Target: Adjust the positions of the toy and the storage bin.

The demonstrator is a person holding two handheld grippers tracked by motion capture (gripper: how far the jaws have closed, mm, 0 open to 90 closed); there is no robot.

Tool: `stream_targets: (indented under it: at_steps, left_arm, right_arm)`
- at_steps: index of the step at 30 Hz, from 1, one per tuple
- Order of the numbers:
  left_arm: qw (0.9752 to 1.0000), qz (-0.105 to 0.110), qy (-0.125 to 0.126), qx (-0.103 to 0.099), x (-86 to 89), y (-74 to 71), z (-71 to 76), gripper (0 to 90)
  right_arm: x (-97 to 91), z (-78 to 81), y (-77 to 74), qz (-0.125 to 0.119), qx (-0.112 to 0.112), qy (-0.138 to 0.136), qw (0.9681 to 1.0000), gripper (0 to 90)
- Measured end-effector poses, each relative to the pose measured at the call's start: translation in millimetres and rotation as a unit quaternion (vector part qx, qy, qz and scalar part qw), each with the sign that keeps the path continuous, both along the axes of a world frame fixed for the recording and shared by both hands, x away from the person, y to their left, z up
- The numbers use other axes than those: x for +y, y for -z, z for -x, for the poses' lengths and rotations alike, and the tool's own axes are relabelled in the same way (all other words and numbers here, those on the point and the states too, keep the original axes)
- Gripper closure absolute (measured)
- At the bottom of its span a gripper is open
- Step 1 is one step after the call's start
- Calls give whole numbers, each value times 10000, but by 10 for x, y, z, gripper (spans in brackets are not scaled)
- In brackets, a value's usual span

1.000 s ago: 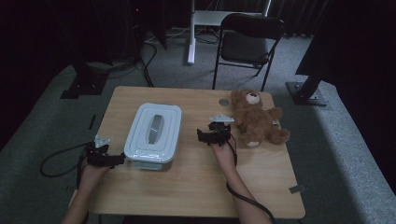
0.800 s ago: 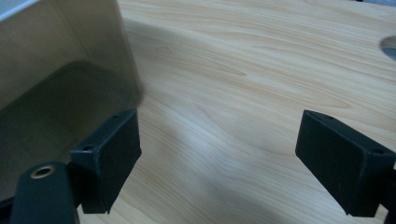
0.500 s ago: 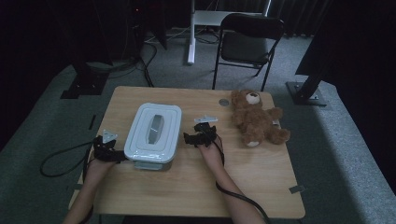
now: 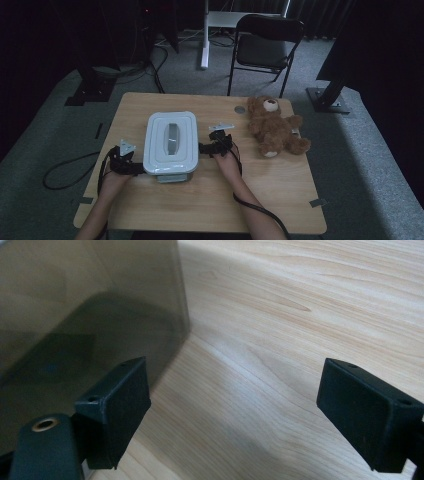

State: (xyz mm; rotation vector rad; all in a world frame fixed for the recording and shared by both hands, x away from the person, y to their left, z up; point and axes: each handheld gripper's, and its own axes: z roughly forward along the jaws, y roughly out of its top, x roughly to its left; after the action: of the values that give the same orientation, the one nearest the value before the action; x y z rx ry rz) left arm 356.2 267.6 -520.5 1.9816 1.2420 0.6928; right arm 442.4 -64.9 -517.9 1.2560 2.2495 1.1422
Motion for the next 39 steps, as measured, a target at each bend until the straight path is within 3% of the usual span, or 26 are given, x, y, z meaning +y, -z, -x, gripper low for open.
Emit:
stream_targets:
  at_steps: [7,8,12,18,27,39]
  left_arm:
    - [9998,-68,163,21,-181,-3,-6,8]
    - [9998,-75,193,50,-224,-14,-14,8]
    - [9997,-172,169,19,-295,-39,0,9]
    - [9996,-257,108,-50,-356,-64,54,10]
    - [9996,-129,231,47,-456,-82,180,10]
    - [9991,-51,422,24,-644,-62,337,9]
  right_arm:
    - [-37,-35,-19,61,0,-52,10000,139]
    - [-83,-59,-15,-56,66,-45,10000,141]
    - [-140,-75,6,-134,185,-143,9996,158]
    - [-180,-29,18,-151,113,-290,9994,168]
    - [-285,59,16,-124,103,-440,9989,175]
    - [-525,229,8,-16,64,-590,9982,175]
